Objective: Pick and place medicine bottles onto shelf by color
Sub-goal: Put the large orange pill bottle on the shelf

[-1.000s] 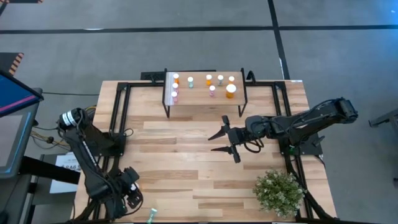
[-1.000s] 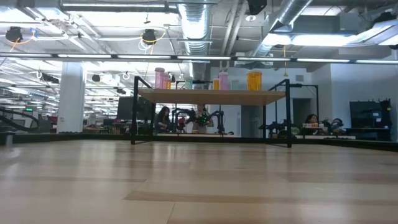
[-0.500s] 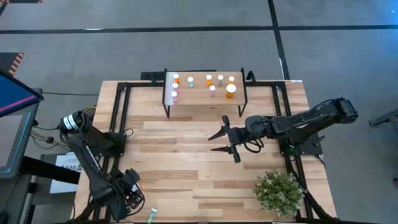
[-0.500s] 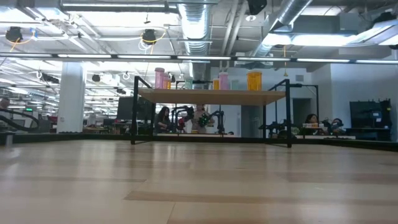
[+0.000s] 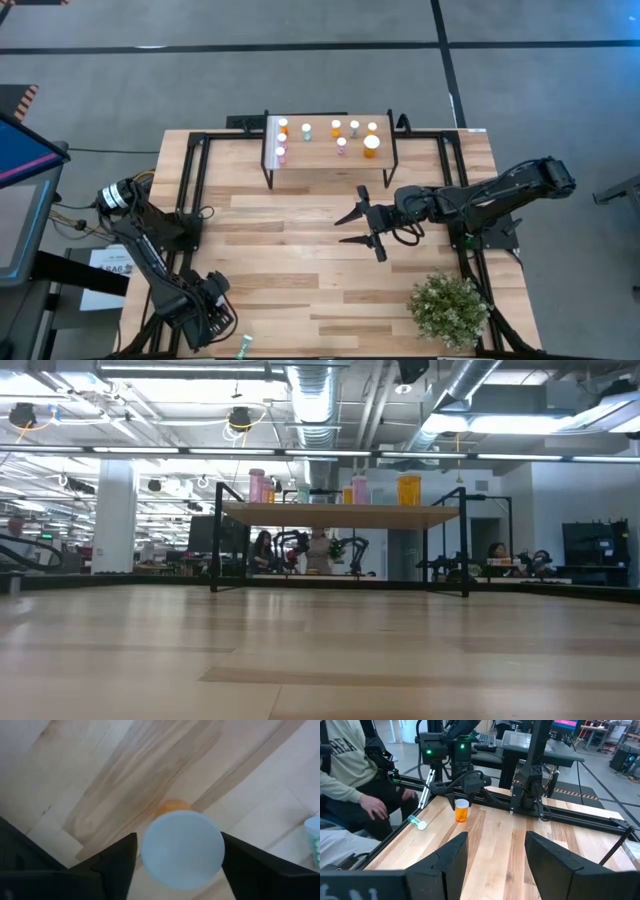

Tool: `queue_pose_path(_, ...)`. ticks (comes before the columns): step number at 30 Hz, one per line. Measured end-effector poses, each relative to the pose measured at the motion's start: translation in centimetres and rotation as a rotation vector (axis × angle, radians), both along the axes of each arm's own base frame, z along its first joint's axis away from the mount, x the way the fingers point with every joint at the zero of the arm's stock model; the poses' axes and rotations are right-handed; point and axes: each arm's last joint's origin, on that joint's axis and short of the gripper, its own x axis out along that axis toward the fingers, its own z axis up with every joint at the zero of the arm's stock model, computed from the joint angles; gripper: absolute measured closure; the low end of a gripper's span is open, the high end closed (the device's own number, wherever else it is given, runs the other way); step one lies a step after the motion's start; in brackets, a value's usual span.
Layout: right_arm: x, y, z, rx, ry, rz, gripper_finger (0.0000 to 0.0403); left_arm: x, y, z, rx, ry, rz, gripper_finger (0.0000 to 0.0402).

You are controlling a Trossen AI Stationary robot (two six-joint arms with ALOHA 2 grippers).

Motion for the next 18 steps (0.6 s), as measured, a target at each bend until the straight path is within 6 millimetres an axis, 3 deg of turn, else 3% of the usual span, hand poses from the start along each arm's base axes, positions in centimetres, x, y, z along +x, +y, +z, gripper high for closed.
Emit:
queue_pose_path(7, 0.0, 0.0, 0.0, 0.0, 0.0, 0.0, 0.0186, 0.0, 0.0, 0.1, -0.004, 0.0, -0.001, 0.0228)
queue_pose_path(13, 0.0, 0.0, 0.0, -0.001, 0.001, 0.0, 0.0186, 0.3, 0.6, 0.8, 0.004, -0.036, -0.031, 0.0223)
queue_pose_path(18, 0.0, -0.2, 0.0, 0.0, 0.001, -0.007, 0.0186, 1.1, 2.7, 2.7, 0.062, -0.125, -0.083, 0.0201)
